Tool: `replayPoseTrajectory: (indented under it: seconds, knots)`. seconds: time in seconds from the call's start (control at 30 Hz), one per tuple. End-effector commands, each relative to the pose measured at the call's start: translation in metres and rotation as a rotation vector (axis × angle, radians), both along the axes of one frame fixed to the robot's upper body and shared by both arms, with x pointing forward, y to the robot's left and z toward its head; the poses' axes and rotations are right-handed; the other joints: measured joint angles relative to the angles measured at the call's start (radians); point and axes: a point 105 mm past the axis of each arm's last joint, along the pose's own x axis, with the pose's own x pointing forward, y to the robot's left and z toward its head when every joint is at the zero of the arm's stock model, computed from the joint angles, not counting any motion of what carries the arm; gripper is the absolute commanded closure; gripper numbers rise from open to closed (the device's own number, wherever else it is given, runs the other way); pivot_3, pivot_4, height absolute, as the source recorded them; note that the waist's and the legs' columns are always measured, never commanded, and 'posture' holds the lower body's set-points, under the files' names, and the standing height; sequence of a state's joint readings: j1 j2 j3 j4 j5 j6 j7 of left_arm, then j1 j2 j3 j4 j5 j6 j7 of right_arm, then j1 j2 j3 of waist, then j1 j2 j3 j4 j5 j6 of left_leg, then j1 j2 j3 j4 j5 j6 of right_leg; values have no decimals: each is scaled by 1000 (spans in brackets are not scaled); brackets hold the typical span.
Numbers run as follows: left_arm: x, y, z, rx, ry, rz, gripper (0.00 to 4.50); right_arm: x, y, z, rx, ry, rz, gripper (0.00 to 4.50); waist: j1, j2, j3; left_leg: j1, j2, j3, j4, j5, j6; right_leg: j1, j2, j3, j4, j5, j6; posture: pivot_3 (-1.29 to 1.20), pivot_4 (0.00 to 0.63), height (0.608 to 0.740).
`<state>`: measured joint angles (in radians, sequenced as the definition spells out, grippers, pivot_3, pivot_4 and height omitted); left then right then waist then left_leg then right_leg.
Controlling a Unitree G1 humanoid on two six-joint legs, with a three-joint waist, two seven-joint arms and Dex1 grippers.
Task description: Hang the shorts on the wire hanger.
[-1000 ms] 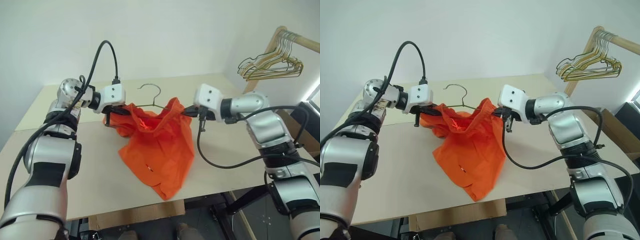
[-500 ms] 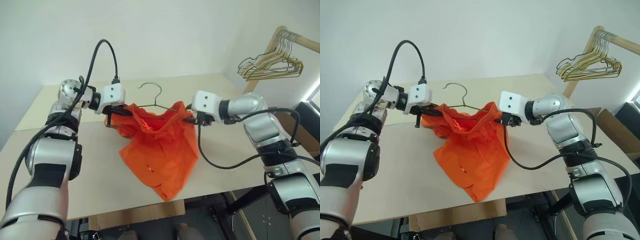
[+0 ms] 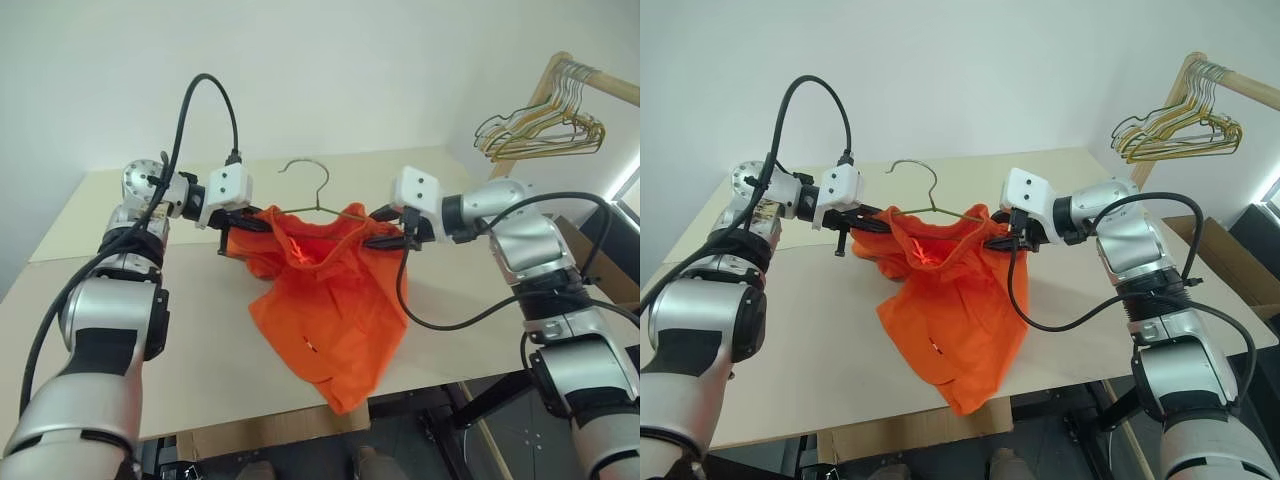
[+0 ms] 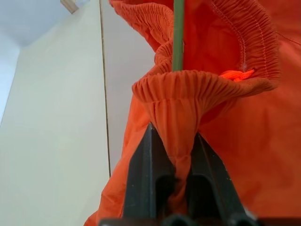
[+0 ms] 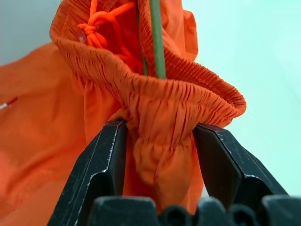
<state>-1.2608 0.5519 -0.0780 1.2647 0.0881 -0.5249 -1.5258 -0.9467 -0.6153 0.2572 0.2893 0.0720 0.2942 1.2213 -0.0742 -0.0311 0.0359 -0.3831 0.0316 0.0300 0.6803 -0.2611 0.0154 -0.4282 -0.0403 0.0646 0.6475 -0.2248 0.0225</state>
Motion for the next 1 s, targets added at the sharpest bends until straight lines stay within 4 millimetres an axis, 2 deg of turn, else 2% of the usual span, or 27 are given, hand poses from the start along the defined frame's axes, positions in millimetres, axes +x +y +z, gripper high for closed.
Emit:
replayPoseTrajectory:
  seconds: [0.03,0.17,0.2,0.27,0.47,0.57,0.67,0.87,0.9,1.0]
  knots:
    - [0,-6,14,-26,-69,-28,4500,0,5,20,56,-14,13,1898,0,0,0,0,0,0,0,0,0,0,0,0,0,0,0,-39,0,740]
    - [-1,-5,12,-28,-68,-30,4500,1,4,17,38,-3,5,1898,1,0,0,0,0,0,0,0,0,0,0,0,0,0,0,-40,0,740]
    - [-1,-5,12,-33,-71,-32,4500,1,3,15,33,9,-1,2060,1,0,0,-1,0,0,0,0,0,0,0,0,0,0,0,-40,0,740]
    - [-1,-6,13,-43,-72,-32,4500,1,2,14,29,35,-8,2409,1,0,0,-1,0,0,0,0,0,0,0,0,0,0,0,-41,0,740]
    - [1,-6,11,-42,-78,-20,4500,1,4,17,59,80,-27,4427,1,0,0,0,0,0,0,0,0,0,0,0,0,0,0,-43,0,740]
    - [3,-3,8,-20,-66,7,4500,1,4,17,62,82,-28,4488,1,0,0,0,0,0,0,0,0,0,0,0,0,0,0,-42,0,740]
    - [6,3,7,-21,-48,49,3681,1,2,16,64,95,-38,4500,1,0,0,0,0,0,0,0,0,0,0,0,0,0,0,-42,0,740]
    - [9,18,10,-19,-77,119,1632,-1,-11,15,78,120,-76,4500,1,0,0,-1,0,0,0,0,0,0,0,0,0,0,0,-39,0,740]
    - [10,21,10,-17,-78,133,1477,-2,-14,16,83,123,-83,4500,2,0,0,0,0,0,0,0,0,0,0,0,0,0,0,-39,0,740]
    - [13,28,11,-12,-100,183,420,-4,-21,17,96,131,-97,4500,2,0,0,-1,0,0,0,0,0,0,0,0,0,0,0,-49,0,740]
